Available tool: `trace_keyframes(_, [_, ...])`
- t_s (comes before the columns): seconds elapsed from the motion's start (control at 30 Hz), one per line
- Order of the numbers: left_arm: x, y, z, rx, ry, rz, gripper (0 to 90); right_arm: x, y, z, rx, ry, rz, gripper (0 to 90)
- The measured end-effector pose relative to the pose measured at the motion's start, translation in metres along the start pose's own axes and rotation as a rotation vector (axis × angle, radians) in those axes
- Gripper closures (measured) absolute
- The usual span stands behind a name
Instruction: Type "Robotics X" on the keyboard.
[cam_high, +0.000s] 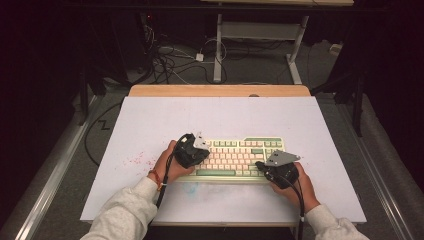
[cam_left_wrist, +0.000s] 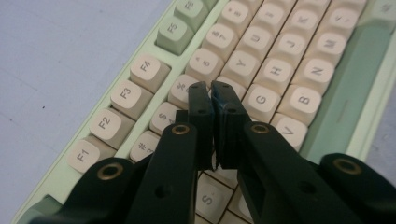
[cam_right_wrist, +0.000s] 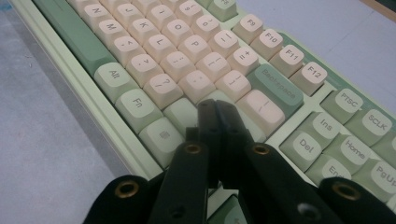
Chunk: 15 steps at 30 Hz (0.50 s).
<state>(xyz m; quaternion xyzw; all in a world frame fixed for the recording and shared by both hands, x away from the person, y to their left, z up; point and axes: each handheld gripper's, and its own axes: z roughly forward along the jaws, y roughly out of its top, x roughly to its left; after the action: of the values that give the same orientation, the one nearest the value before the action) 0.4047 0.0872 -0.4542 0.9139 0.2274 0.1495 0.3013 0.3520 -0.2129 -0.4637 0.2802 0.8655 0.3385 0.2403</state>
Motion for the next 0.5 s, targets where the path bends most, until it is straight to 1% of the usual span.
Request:
trace_keyframes(0.07, [0.0,0.0,-0.001,-0.007,0.002,0.003,84.4,0.0,0.0,0.0,0.0,-0.001,0.0,90.0])
trace_keyframes(0.2, [0.002,0.0,-0.012,-0.056,0.012,-0.003,83.3,0.0,0.0,0.0,0.001,-0.001,0.001,90.0])
trace_keyframes(0.27, [0.001,0.0,-0.018,-0.08,0.019,0.002,82.9,0.0,0.001,-0.001,0.004,0.003,-0.002,90.0])
trace_keyframes(0.3, [0.0,0.0,-0.021,-0.089,0.026,0.008,82.1,0.0,0.001,-0.002,0.002,0.003,0.006,90.0])
trace_keyframes(0.4, [-0.001,-0.003,-0.029,-0.108,0.037,0.025,78.3,-0.002,0.002,-0.007,-0.022,-0.001,0.008,90.0])
trace_keyframes(0.47, [-0.001,-0.005,-0.034,-0.128,0.052,0.017,73.1,-0.002,0.003,-0.01,-0.032,-0.007,0.008,90.0])
trace_keyframes(0.5, [-0.001,-0.007,-0.037,-0.138,0.061,0.019,70.9,-0.002,0.004,-0.012,-0.036,-0.009,0.006,90.0])
